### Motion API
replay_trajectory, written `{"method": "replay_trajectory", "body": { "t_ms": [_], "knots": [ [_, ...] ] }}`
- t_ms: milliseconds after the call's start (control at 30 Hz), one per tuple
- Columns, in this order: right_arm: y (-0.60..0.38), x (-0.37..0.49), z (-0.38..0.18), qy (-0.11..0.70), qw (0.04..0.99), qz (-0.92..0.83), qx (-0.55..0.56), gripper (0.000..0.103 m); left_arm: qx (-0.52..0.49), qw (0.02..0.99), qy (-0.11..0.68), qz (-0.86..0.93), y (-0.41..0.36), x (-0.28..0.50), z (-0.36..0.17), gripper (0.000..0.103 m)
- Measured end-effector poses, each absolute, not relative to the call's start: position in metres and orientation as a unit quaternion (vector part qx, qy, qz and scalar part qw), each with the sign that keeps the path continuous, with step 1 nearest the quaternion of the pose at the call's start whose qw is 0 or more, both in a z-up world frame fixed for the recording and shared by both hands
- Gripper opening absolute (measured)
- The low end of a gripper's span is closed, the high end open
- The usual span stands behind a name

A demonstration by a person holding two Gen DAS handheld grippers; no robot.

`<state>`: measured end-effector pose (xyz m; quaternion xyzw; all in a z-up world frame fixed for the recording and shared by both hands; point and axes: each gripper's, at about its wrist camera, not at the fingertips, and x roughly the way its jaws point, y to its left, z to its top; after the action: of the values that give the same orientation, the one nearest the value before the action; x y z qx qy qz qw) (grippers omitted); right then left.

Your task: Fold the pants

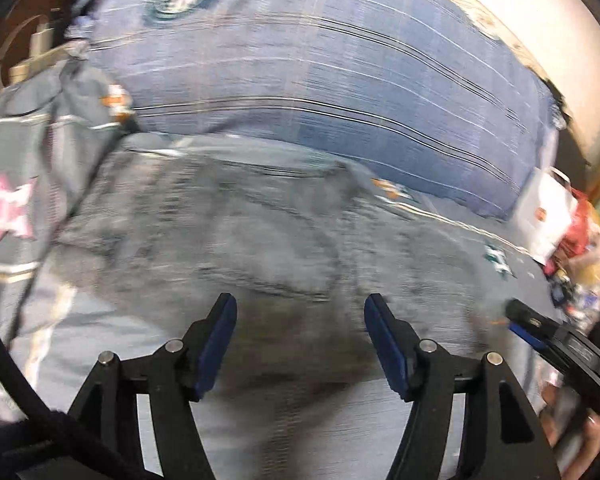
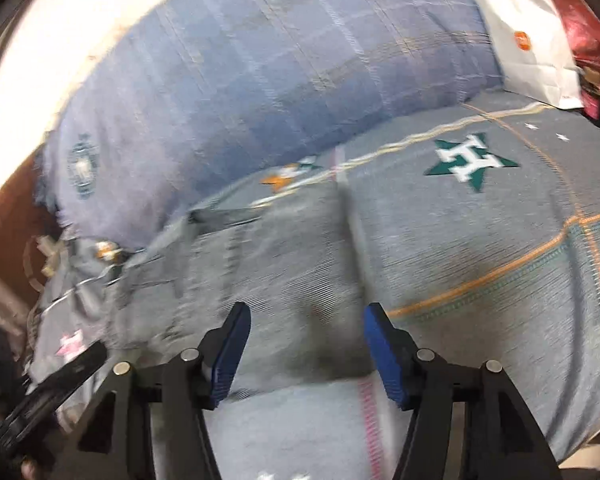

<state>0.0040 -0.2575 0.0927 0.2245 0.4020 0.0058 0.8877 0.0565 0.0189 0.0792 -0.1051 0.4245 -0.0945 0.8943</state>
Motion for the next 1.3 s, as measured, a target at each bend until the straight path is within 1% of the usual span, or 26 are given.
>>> {"method": "replay_trajectory", "body": {
  "t_ms": [167,367,433,667,800,900,1000,1200,1300],
  "knots": [
    [-0.201,-0.003,0.111,0.389,0.895,0.095,0.195,0.062,-0.134,0.891,0.428,-0.063,0.052,0.058,0.077,0.067],
    [-0.141,0.015,0.114,0.413,0.880,0.154,0.179,0.062,-0.183,0.868,0.462,-0.022,0.094,0.064,0.058,0.067],
    [-0.128,0.018,0.112,0.422,0.875,0.161,0.174,0.062,-0.198,0.859,0.472,-0.011,0.106,0.068,0.052,0.067],
    [-0.086,0.072,0.088,0.455,0.848,0.202,0.181,0.063,-0.269,0.826,0.496,0.013,0.148,0.078,0.038,0.067],
    [-0.059,0.097,0.072,0.473,0.841,0.211,0.159,0.062,-0.298,0.820,0.489,0.027,0.163,0.078,0.035,0.067],
    [-0.046,0.108,0.062,0.483,0.832,0.225,0.152,0.062,-0.326,0.820,0.466,0.066,0.183,0.075,0.034,0.067],
    [-0.046,0.109,0.055,0.485,0.830,0.229,0.153,0.062,-0.367,0.801,0.467,0.081,0.199,0.074,0.020,0.067],
    [-0.056,0.103,0.048,0.482,0.822,0.247,0.174,0.062,-0.415,0.773,0.479,0.027,0.192,0.088,0.000,0.067],
    [-0.057,0.099,0.046,0.481,0.822,0.255,0.168,0.062,-0.423,0.770,0.475,0.051,0.194,0.103,-0.005,0.067]
  ]
}}
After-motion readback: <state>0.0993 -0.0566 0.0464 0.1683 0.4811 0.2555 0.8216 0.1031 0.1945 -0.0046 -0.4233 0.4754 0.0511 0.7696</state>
